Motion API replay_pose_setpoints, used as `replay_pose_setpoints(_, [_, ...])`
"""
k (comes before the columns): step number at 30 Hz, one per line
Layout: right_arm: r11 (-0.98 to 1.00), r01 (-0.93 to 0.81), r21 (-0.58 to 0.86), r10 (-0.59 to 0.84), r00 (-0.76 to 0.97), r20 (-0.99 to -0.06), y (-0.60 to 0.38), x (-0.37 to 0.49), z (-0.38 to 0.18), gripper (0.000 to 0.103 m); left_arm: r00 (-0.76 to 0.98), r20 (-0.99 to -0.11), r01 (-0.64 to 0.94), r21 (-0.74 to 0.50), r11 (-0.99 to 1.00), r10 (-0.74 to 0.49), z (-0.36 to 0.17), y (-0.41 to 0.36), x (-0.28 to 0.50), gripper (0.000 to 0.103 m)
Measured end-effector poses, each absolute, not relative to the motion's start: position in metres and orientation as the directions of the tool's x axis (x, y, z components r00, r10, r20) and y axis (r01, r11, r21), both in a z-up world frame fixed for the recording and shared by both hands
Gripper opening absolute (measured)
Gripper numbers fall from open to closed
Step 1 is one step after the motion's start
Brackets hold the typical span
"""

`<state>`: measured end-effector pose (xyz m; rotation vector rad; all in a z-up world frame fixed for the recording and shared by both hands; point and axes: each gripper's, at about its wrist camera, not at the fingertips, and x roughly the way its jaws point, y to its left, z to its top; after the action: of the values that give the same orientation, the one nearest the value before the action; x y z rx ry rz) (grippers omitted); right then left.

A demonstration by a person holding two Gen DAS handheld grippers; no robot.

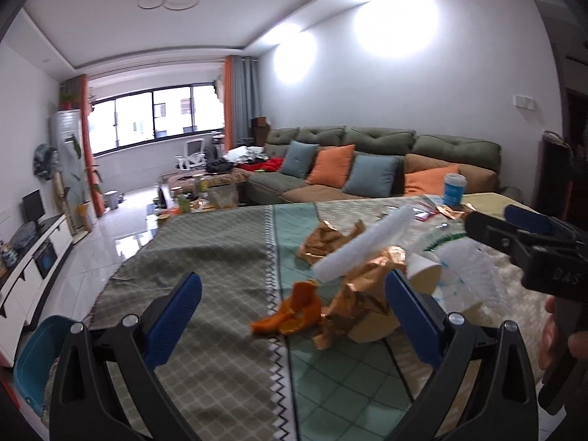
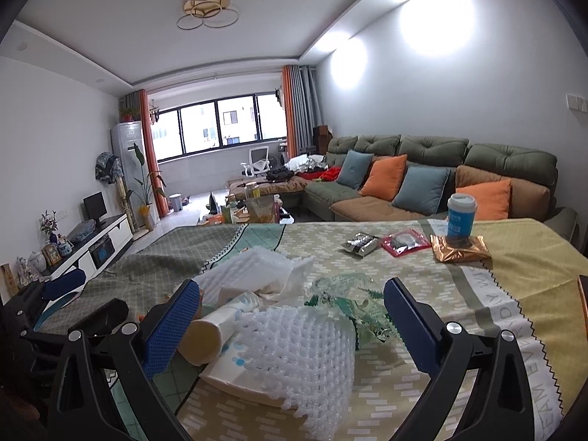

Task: Collect trash
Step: 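Grasp the gold foil wrapper with the left tool while the right tool grasps the white foam net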

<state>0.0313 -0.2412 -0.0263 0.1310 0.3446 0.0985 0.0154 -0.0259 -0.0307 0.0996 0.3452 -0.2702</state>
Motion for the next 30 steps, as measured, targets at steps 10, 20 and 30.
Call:
replay_pose_setpoints(10, [0.970, -0.127, 0.207, 0.208, 0.875, -0.438, -0.255, 0.052, -0.047, 0.091, 0.798, -0.444, 0.457, 0.003, 0.890, -0.408, -0.045, -0.046, 0.040, 0.091])
replay_pose_setpoints(20, [0.960, -0.193, 0.201, 0.269, 0.834, -0.482, -0.258, 0.048, -0.050, 0.046, 0.689, -0.497, 0.538, -0.137, 0.832, -0.527, -0.056, -0.040, 0.060, 0.044])
replay_pose_setpoints(30, [0.948, -0.212, 0.237, 0.305, 0.819, -0.486, -0.268, 0.045, -0.043, 0.012, 0.692, -0.476, 0.542, -0.154, 0.826, -0.543, -0.047, -0.020, 0.047, 0.035])
